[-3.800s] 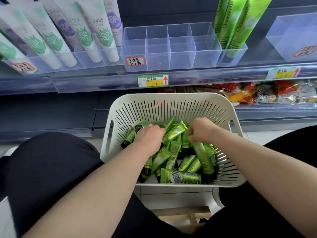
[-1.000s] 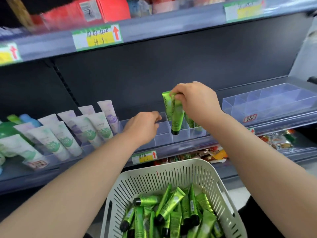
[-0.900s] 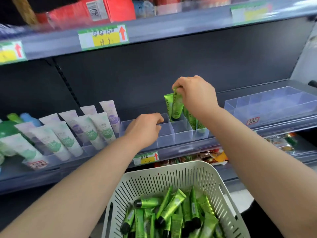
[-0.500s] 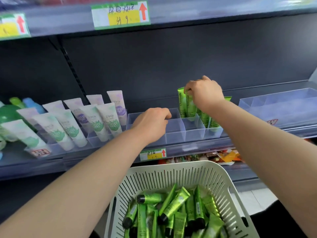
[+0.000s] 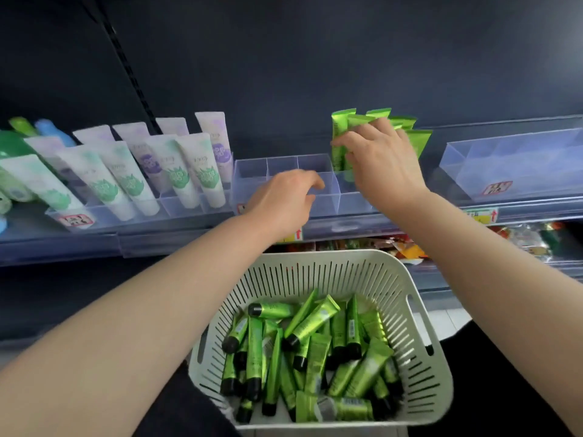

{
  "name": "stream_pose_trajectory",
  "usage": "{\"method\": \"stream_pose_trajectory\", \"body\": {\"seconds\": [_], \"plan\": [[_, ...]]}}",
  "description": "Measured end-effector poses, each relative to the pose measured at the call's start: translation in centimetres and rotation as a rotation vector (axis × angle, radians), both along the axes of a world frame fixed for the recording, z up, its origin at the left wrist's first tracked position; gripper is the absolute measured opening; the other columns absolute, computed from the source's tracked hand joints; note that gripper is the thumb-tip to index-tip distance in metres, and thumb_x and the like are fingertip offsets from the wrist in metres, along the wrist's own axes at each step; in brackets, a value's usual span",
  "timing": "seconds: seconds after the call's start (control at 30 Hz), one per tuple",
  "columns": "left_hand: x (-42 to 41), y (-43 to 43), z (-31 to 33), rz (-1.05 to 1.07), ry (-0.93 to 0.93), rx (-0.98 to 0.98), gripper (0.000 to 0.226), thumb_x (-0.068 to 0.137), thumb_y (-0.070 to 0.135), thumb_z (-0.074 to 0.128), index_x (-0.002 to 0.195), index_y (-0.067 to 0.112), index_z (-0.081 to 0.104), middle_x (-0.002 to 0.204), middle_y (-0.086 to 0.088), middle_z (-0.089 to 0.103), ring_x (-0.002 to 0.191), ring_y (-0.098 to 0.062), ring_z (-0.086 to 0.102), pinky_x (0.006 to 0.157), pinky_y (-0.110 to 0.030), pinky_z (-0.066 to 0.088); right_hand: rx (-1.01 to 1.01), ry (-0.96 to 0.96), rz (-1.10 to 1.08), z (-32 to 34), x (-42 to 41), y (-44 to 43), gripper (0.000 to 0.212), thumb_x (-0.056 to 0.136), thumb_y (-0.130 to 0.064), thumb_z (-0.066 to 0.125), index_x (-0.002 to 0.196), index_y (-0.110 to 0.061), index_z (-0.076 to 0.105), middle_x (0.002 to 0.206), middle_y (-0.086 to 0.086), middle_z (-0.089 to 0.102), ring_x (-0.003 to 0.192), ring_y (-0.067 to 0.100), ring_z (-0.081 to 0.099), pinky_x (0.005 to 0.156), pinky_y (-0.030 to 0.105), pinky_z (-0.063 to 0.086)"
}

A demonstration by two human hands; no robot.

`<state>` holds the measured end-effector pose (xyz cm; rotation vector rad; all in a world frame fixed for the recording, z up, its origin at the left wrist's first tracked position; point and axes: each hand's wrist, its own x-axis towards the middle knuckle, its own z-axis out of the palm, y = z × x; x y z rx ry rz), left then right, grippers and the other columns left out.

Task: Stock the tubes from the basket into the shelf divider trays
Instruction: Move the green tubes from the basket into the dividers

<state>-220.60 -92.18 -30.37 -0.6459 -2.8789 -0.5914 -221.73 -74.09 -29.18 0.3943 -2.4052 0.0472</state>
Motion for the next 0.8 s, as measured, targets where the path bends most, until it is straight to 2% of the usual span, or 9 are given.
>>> {"method": "stream_pose_trajectory", "body": {"seconds": [0.17, 0.27, 0.4, 0.5, 0.63, 0.8], "plan": [[4.2, -1.6, -5.5, -0.017, -0.114, -0.069, 0.029, 0.097, 0.013, 0.051, 0.122, 0.022, 0.061, 0.128, 0.0, 0.061, 0.118, -0.022, 0.055, 0.095, -0.039, 0.046, -0.008, -0.151, 0.098, -8.5, 5.6, -1.1, 0.04, 0.075, 0.001, 0.068, 0.108, -0.021, 0.068, 0.102, -0.002, 0.068, 0.092, 0.029, 0.056, 0.068, 0.037, 0.043], [6.3, -3.0, -9.3, 0.035, -0.228, -0.122, 0.034, 0.097, 0.008, 0.048, 0.125, 0.023, 0.06, 0.131, 0.001, 0.058, 0.119, -0.022, 0.055, 0.095, -0.036, 0.046, -0.026, -0.353, 0.098, -13.1, 7.5, -1.4, 0.042, 0.075, -0.001, 0.068, 0.109, -0.025, 0.068, 0.107, -0.003, 0.067, 0.098, 0.027, 0.056, 0.073, 0.039, 0.046], [8.5, -3.9, -14.4, 0.088, -0.343, -0.238, 0.038, 0.094, 0.005, 0.054, 0.128, 0.022, 0.057, 0.126, 0.0, 0.06, 0.111, -0.02, 0.058, 0.09, -0.035, 0.05, -0.057, -0.654, 0.021, -17.0, 8.9, -1.5, 0.044, 0.083, -0.001, 0.055, 0.117, -0.028, 0.063, 0.119, -0.003, 0.062, 0.109, 0.024, 0.051, 0.084, 0.038, 0.044], [9.3, -3.4, -17.1, 0.089, -0.371, -0.301, 0.035, 0.093, 0.007, 0.057, 0.125, 0.021, 0.057, 0.12, 0.0, 0.06, 0.104, -0.02, 0.059, 0.08, -0.034, 0.051, -0.023, -0.872, -0.068, -19.0, 9.5, -0.6, 0.045, 0.087, -0.001, 0.052, 0.123, -0.029, 0.059, 0.123, -0.001, 0.06, 0.114, 0.022, 0.048, 0.087, 0.035, 0.044], [9.8, -2.8, -19.4, 0.061, -0.442, -0.331, 0.032, 0.092, 0.005, 0.056, 0.121, 0.016, 0.056, 0.118, -0.002, 0.057, 0.109, -0.024, 0.055, 0.082, -0.04, 0.052, -0.013, -1.038, -0.2, -20.1, 10.3, 0.1, 0.062, 0.084, 0.01, 0.043, 0.131, -0.03, 0.053, 0.128, 0.004, 0.058, 0.113, 0.023, 0.057, 0.091, 0.037, 0.05], [9.9, -2.2, -20.2, 0.044, -0.427, -0.32, 0.032, 0.091, 0.002, 0.055, 0.121, 0.015, 0.056, 0.112, -0.003, 0.058, 0.099, -0.022, 0.056, 0.071, -0.035, 0.051, 0.117, -1.158, -0.239, -21.6, 10.5, -0.4, 0.054, 0.086, 0.006, 0.044, 0.133, -0.02, 0.049, 0.12, 0.007, 0.061, 0.111, 0.026, 0.058, 0.092, 0.041, 0.05]]}}
